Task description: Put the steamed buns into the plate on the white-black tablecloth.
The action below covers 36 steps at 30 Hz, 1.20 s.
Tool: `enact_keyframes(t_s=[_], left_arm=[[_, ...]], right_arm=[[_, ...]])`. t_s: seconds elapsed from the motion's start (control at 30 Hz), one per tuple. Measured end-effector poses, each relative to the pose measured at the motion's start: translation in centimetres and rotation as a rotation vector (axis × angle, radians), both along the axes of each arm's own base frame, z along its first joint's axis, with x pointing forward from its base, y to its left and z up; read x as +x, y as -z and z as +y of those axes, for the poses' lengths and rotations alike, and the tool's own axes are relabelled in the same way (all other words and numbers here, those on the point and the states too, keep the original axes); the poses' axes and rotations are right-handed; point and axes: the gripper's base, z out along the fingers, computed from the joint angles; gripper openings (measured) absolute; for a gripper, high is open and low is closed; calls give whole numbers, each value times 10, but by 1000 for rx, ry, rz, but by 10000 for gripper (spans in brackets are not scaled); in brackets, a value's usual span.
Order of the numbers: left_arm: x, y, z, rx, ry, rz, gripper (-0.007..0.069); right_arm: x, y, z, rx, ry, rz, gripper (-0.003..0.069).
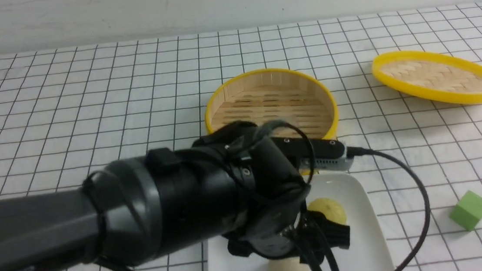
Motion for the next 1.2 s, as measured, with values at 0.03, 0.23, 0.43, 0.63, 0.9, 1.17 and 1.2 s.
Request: enact_keyframes(t_s=[0.03,0.23,0.43,0.63,0.9,1.17,1.2], left_arm=[[0,-8,1,-2,3,-12,466],[1,-42,8,23,4,-65,277],[0,-43,11,81,45,-63,28],[1,-43,11,80,51,-66,2],[0,-43,11,81,54,-66,2],[1,-43,10,75,56,-72,2],[1,-43,10,75,57,-73,2]], right_arm=[[-1,2,0,29,2,-41,-14],[16,29,11,149,-14,-257,-11],[29,49,20,185,-24,-340,-10],[31,51,21,176,-25,-369,-8],[31,51,21,170,-24,-373,-3],[31,51,21,170,-24,-373,1],[31,51,21,171,-24,-373,1]])
